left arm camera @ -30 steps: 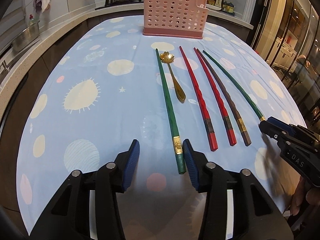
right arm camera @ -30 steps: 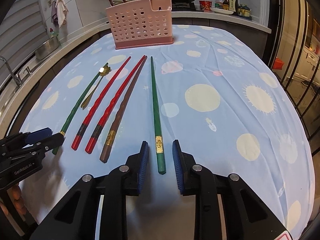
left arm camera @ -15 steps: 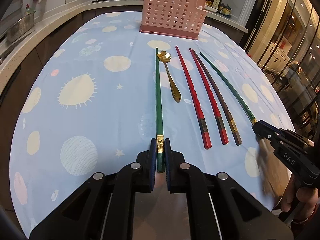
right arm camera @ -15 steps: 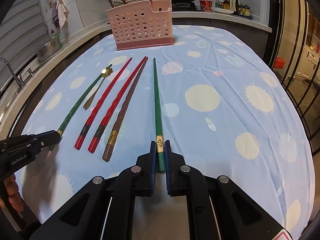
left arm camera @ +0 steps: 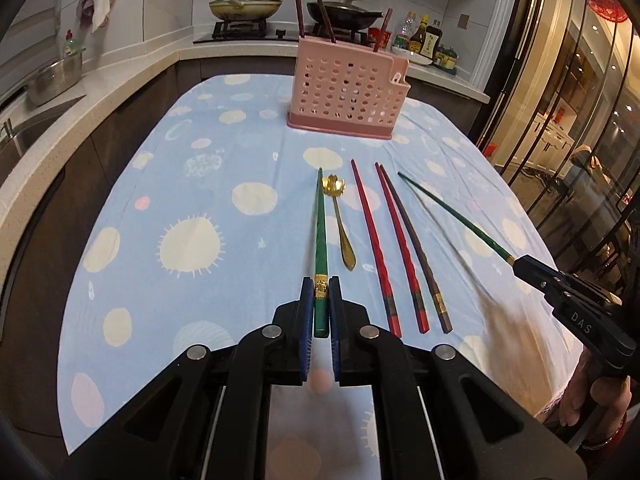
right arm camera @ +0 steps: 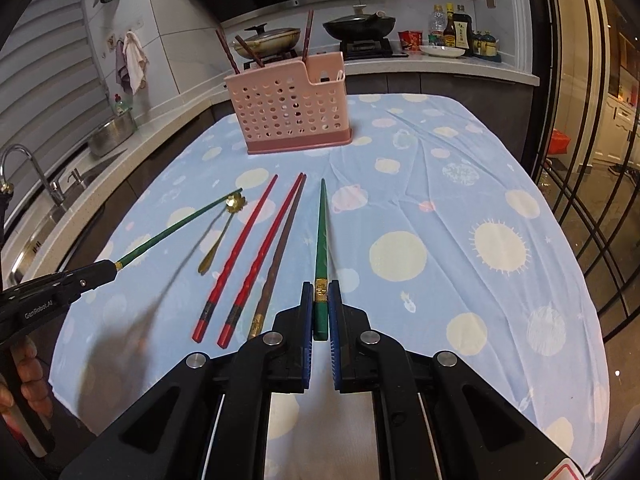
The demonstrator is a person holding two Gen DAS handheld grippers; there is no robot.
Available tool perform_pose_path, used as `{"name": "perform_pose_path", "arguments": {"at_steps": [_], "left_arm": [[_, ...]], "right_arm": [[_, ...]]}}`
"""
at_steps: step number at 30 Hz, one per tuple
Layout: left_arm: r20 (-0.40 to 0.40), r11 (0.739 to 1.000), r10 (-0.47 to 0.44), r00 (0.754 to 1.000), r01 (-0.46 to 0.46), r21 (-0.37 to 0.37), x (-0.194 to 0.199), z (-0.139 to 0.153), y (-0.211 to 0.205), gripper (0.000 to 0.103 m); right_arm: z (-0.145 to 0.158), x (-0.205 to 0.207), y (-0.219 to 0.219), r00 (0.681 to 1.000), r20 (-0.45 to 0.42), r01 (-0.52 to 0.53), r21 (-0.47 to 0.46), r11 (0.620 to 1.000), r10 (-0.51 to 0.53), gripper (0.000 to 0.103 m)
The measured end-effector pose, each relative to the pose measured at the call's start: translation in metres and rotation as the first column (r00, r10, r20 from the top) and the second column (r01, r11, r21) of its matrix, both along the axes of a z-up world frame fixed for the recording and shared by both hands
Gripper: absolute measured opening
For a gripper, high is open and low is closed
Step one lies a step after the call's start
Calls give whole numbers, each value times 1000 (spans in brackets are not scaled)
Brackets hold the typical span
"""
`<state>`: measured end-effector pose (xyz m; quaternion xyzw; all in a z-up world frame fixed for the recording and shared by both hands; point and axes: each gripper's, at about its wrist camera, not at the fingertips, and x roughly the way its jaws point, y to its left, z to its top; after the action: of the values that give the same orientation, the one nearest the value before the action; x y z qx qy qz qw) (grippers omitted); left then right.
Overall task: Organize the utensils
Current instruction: 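Lift the green chopstick with the left gripper while the right gripper lifts its green chopstick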
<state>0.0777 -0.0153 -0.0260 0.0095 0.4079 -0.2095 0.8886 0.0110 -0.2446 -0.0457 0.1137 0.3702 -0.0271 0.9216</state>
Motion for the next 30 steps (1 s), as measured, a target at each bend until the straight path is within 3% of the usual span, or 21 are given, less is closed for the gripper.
{"name": "perform_pose_path", "arguments": {"at_steps": [15,30], "left_arm": [[182,999,18,983,-9,-52,30,75,-4,7],[258,999,8,966,2,-38,70,104,-24,7]], "right_arm": [[78,17,-29,985,174,10,33,999,-16,7],[105,58,-37,974,228,12,6,1000,-13,7]]}}
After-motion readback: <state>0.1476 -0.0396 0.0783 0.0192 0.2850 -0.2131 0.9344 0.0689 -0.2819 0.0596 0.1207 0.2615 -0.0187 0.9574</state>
